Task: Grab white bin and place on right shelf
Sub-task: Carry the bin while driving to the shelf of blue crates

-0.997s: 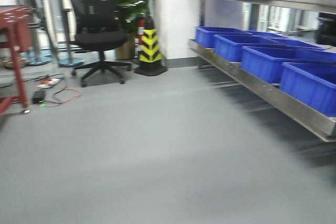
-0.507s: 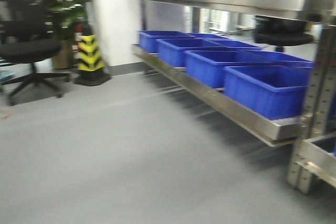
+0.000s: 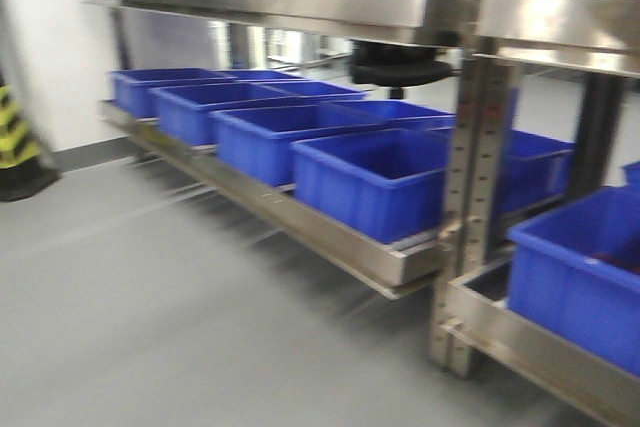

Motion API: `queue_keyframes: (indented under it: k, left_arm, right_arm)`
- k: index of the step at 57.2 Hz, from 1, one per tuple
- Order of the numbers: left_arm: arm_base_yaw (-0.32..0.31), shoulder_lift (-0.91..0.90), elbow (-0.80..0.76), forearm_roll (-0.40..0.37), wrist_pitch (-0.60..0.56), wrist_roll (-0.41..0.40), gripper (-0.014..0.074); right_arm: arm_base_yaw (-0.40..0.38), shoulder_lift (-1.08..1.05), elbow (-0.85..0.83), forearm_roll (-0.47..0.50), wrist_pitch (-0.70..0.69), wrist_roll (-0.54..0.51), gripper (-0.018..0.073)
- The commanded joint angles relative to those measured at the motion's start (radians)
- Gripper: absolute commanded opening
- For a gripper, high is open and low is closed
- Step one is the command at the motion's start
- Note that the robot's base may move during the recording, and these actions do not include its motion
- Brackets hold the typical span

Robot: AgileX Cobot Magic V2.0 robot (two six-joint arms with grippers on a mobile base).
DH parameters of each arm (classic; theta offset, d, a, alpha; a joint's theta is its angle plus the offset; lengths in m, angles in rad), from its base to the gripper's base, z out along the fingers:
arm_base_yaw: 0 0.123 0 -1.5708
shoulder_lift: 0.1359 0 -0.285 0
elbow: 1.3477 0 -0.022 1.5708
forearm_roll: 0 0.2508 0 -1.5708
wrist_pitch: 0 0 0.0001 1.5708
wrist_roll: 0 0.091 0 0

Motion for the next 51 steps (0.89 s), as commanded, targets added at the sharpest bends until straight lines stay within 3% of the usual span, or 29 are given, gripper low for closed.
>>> queue_keyframes:
  k: [1, 51]
  left_arm:
    - [-0.029, -0.054, -0.037, -0.162, 0.107, 0.027, -0.0117]
    - [-0.029, -0.054, -0.037, -0.162, 0.107, 0.027, -0.0117]
  right_arm:
    - [0.019, -0.047, -0.034, 0.108, 0.083, -0.004, 0.0059]
    - [0.019, -0.047, -0.034, 0.108, 0.074, -0.004, 0.0059]
